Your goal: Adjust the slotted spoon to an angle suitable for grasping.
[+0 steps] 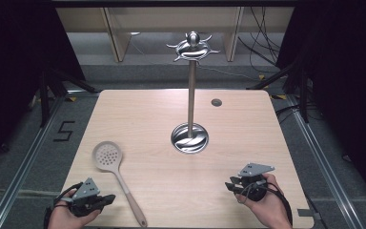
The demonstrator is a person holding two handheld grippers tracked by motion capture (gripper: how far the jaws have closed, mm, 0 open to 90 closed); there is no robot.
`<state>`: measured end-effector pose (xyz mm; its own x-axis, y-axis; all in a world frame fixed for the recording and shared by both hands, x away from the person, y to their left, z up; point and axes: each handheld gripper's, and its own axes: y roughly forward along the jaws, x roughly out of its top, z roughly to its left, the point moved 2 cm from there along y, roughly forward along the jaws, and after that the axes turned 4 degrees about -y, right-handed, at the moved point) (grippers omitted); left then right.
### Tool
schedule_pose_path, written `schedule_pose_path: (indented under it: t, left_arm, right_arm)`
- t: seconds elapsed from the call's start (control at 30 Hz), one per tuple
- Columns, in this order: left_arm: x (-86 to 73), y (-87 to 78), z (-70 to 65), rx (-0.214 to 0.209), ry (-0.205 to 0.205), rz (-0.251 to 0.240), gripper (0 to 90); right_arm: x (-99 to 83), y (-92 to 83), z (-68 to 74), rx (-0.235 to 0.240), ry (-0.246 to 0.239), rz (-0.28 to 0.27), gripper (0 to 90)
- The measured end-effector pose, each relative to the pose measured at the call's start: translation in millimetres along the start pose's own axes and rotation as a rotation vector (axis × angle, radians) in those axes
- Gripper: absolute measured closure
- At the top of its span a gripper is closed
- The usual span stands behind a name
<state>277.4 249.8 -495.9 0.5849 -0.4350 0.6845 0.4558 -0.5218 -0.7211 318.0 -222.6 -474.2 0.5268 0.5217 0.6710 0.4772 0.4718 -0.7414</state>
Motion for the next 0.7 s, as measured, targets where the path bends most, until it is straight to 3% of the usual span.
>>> schedule_pose_path:
  t: [0.17,0.27,0.33,0.37,0.4,0.5,0.6,0.67,0.7]
  left_arm:
    - [2.2,6.4,-14.2,-0.056,0.048,0.053,89.4]
    - [2.5,12.3,-22.4,-0.098,0.07,0.117,89.3]
    - [2.6,16.4,-27.9,-0.115,0.108,0.148,89.4]
    - [2.7,18.5,-31.2,-0.119,0.121,0.151,89.4]
    - [3.1,20.2,-35.1,-0.131,0.125,0.156,89.4]
    - [4.0,23.7,-43.1,-0.151,0.173,0.202,89.4]
    - [5.3,25.5,-47.0,-0.16,0.218,0.244,89.4]
    - [4.8,28.5,-50.7,-0.145,0.198,0.238,89.4]
    - [5.1,28.6,-50.2,-0.142,0.23,0.258,89.4]
  right_arm:
    - [-1.0,-2.7,-5.3,-0.019,0.032,-0.006,76.7]
    - [-2.9,-3.0,-8.6,-0.03,0.045,-0.007,78.0]
    - [-2.6,-4.3,-8.5,-0.027,0.065,0.002,78.4]
    - [-2.6,-3.5,-9.9,-0.034,0.04,-0.01,78.4]
    - [-1.7,-4.7,-8.4,-0.038,0.062,0.001,78.7]
    - [1.1,-5.8,-6.6,-0.052,0.057,0.003,80.8]
    - [3.8,-5.4,-5.1,-0.066,0.041,-0.009,82.5]
    - [4.3,-5.2,-3.1,-0.061,0.058,-0.006,83.1]
    - [3.2,-4.1,-5.0,-0.068,0.027,-0.008,83.1]
